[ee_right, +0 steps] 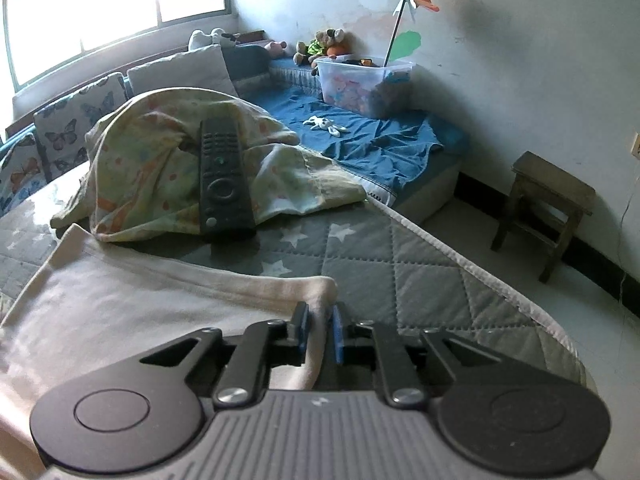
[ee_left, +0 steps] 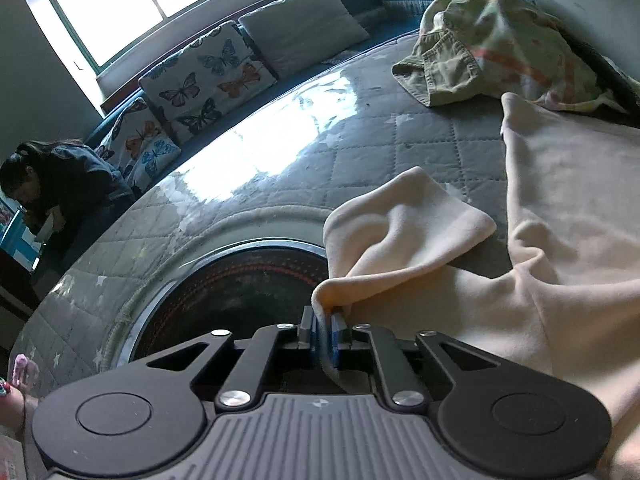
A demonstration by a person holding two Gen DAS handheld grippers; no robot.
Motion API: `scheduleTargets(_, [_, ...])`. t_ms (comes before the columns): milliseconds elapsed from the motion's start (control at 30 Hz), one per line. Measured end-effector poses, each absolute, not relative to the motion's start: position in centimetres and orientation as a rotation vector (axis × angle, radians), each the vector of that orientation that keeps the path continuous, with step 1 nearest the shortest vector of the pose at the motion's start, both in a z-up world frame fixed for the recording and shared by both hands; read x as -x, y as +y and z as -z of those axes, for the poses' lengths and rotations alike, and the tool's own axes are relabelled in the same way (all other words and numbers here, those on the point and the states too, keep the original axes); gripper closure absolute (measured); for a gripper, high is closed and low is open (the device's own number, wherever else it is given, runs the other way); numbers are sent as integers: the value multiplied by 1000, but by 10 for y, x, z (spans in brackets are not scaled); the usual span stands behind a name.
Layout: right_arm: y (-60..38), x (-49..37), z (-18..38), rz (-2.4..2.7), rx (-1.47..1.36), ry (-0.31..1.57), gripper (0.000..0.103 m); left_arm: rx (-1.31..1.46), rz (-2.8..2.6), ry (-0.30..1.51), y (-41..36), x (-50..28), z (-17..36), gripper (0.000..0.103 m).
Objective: Fold clothes
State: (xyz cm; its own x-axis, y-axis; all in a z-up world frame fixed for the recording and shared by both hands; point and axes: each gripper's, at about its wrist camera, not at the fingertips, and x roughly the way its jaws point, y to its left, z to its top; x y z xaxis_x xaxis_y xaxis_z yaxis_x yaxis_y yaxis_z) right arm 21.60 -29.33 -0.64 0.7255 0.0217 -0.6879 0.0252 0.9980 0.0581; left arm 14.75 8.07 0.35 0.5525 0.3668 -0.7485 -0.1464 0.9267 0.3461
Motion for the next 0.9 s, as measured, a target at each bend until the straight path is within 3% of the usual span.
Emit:
scheduleTargets(67, [-293,-212,4,-17,-68,757,87,-259,-300,932,78,-145,-6,83])
scheduleTargets(133, [-291,-207,1,-37,-66,755,85,-264,-291,922,75,-142,-9,71])
scheduleTargets(200, [-287,-201,-2,-63,-56,754,74,-272,-282,908,70,-139,-13,60])
scheduleTargets(400, [-271,-169,-10,-169,-16,753,55,-271,-253,867,58,-125,-24,47])
scheduleTargets(733, [-235,-95,-35,-429,69,714,54,-268,-116,800,30,-82,-36,48])
scheduleTargets(900, [-210,-64,-39,-569,126,722,57,-234,3,782,17,-58,-41,60])
